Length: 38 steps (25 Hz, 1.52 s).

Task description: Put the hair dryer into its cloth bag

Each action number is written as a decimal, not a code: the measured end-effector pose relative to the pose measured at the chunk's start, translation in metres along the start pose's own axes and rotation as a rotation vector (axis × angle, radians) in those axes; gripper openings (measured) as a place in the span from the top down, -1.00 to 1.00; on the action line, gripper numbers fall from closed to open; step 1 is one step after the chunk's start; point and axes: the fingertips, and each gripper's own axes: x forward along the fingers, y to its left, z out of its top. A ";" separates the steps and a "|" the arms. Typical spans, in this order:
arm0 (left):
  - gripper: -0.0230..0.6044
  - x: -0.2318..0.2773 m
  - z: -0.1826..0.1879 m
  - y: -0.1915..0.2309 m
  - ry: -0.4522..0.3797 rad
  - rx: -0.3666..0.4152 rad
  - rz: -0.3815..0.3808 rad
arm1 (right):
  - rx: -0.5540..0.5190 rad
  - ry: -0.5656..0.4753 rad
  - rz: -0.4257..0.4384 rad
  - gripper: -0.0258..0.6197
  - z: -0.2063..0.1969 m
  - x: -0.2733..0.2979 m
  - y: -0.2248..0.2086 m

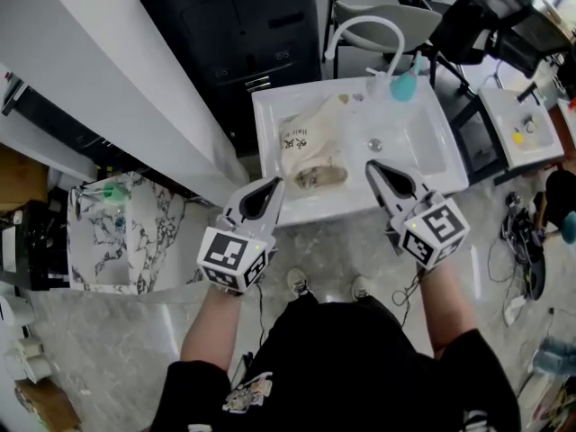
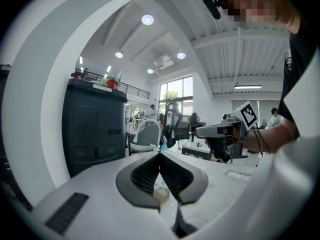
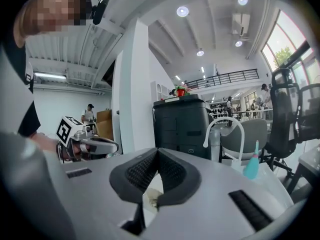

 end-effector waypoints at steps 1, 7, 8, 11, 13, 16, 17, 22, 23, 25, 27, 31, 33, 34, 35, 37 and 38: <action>0.92 0.001 -0.002 -0.006 0.003 0.001 0.019 | 0.003 -0.003 0.012 0.93 -0.001 -0.004 -0.003; 0.92 0.015 -0.009 -0.060 0.014 -0.037 0.116 | 0.053 0.002 0.113 0.93 -0.015 -0.034 -0.026; 0.92 0.018 -0.011 -0.070 0.015 -0.040 0.129 | 0.062 0.006 0.131 0.92 -0.019 -0.039 -0.031; 0.92 0.024 -0.018 -0.099 0.019 -0.045 0.167 | 0.082 0.016 0.177 0.92 -0.028 -0.053 -0.041; 0.92 0.025 -0.023 -0.118 0.021 -0.052 0.196 | 0.087 0.021 0.218 0.92 -0.033 -0.062 -0.041; 0.92 0.025 -0.030 -0.146 0.019 -0.065 0.238 | 0.084 0.026 0.284 0.93 -0.038 -0.078 -0.038; 0.92 0.025 -0.032 -0.155 0.020 -0.068 0.252 | 0.082 0.028 0.304 0.93 -0.039 -0.083 -0.037; 0.92 0.020 -0.038 -0.189 0.021 -0.078 0.305 | 0.074 0.030 0.368 0.93 -0.041 -0.106 -0.031; 0.92 0.017 -0.038 -0.194 0.022 -0.078 0.313 | 0.073 0.031 0.376 0.93 -0.041 -0.110 -0.029; 0.92 0.012 -0.037 -0.202 0.020 -0.078 0.326 | 0.074 0.033 0.387 0.93 -0.043 -0.118 -0.026; 0.92 0.008 -0.037 -0.207 0.017 -0.077 0.336 | 0.078 0.036 0.393 0.93 -0.045 -0.125 -0.023; 0.92 0.004 -0.037 -0.212 0.009 -0.075 0.347 | 0.073 0.033 0.399 0.93 -0.046 -0.133 -0.019; 0.92 0.003 -0.036 -0.214 0.003 -0.078 0.346 | 0.069 0.032 0.395 0.93 -0.046 -0.135 -0.019; 0.92 0.002 -0.036 -0.216 0.002 -0.077 0.344 | 0.069 0.033 0.393 0.93 -0.046 -0.136 -0.018; 0.92 0.001 -0.036 -0.217 0.002 -0.073 0.343 | 0.069 0.034 0.392 0.93 -0.046 -0.137 -0.018; 0.92 0.000 -0.035 -0.218 0.001 -0.069 0.343 | 0.066 0.035 0.393 0.93 -0.046 -0.139 -0.016; 0.92 0.000 -0.035 -0.218 -0.001 -0.070 0.344 | 0.064 0.035 0.395 0.93 -0.046 -0.140 -0.015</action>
